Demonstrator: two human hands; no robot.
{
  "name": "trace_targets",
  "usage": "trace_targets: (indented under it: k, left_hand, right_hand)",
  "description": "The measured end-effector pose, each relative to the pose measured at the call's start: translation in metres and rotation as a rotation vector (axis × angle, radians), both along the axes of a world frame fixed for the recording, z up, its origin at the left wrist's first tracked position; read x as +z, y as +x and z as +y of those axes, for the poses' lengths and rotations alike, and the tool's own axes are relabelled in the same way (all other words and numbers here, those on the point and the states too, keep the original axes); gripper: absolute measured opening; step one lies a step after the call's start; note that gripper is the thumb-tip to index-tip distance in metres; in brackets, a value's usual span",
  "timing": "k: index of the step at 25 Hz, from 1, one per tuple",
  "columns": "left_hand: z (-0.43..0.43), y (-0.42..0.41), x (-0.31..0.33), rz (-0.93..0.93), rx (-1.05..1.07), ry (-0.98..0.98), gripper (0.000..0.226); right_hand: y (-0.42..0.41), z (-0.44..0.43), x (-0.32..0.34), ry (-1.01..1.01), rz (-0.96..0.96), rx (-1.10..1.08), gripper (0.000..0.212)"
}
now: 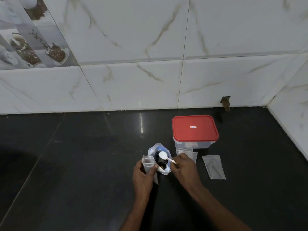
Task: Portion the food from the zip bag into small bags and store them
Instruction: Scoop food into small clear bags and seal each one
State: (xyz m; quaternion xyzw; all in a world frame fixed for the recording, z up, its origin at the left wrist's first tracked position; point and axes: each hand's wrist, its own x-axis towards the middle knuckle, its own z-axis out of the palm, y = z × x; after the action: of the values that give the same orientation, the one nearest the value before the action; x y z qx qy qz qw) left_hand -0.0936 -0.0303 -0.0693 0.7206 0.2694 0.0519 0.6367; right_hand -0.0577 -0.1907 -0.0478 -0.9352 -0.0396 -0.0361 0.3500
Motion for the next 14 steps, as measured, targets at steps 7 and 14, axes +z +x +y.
trace_targets:
  k: [7,14]
  left_hand:
    - [-0.01,-0.006,-0.002,0.001,-0.026,-0.353,0.023]
    - [-0.02,0.001,-0.002,-0.06,-0.126,-0.285,0.027]
  right_hand:
    - [0.004,0.015,-0.002,-0.283,0.105,0.15,0.029]
    - [0.01,0.015,0.003,-0.086,0.208,-0.031,0.02]
